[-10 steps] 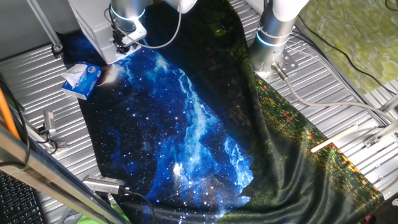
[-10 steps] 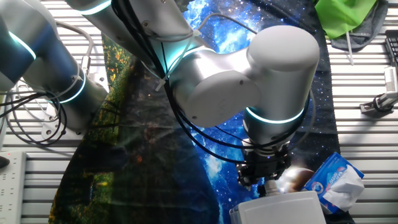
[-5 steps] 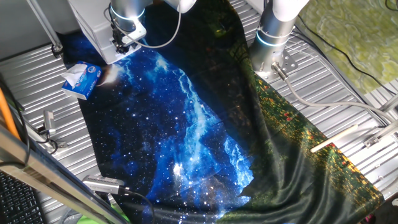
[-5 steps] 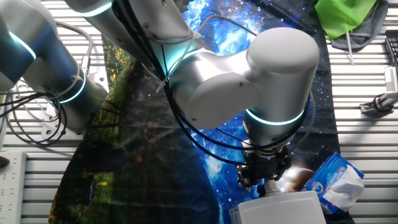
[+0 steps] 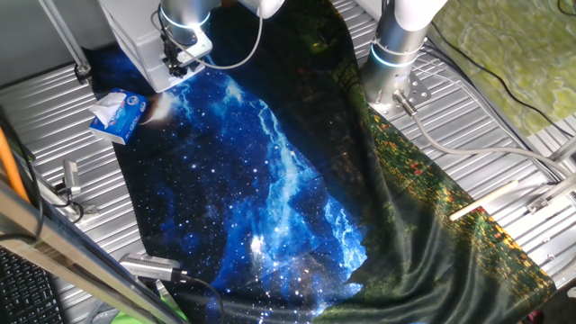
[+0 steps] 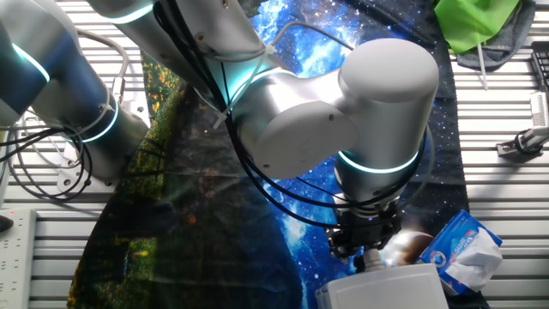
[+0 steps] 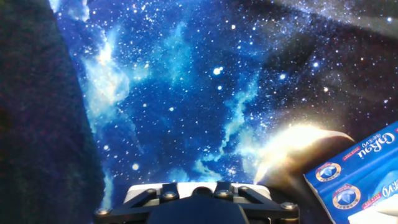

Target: Grasp the handle and open the drawer

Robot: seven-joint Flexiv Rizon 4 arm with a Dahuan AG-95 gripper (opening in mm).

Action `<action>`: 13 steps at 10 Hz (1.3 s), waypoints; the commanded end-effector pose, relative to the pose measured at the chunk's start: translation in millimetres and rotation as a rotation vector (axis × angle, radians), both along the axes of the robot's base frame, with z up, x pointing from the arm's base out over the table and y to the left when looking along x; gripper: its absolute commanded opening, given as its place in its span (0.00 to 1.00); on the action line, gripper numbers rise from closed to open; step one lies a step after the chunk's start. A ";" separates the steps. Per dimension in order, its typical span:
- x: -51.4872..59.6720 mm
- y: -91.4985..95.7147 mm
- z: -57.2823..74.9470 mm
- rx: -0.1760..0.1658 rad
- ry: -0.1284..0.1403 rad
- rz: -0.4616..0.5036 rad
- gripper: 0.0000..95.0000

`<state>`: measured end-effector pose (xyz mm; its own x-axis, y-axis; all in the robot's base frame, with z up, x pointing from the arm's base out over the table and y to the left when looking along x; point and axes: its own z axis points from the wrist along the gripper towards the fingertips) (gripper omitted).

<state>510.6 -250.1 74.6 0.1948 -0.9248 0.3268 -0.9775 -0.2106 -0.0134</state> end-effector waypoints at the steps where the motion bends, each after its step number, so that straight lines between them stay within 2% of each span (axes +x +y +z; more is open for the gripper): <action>1: -0.3 -0.7 -1.1 -0.003 -0.005 0.001 0.20; 7: 0.9 -0.4 -0.7 -0.002 -0.002 0.006 0.20; 8: 0.9 -0.4 -0.7 -0.001 -0.002 0.007 0.40; 13: 0.7 -0.9 -3.1 0.000 -0.003 0.008 0.40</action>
<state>510.6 -250.7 71.3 0.2018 -0.9238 0.3254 -0.9759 -0.2178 -0.0132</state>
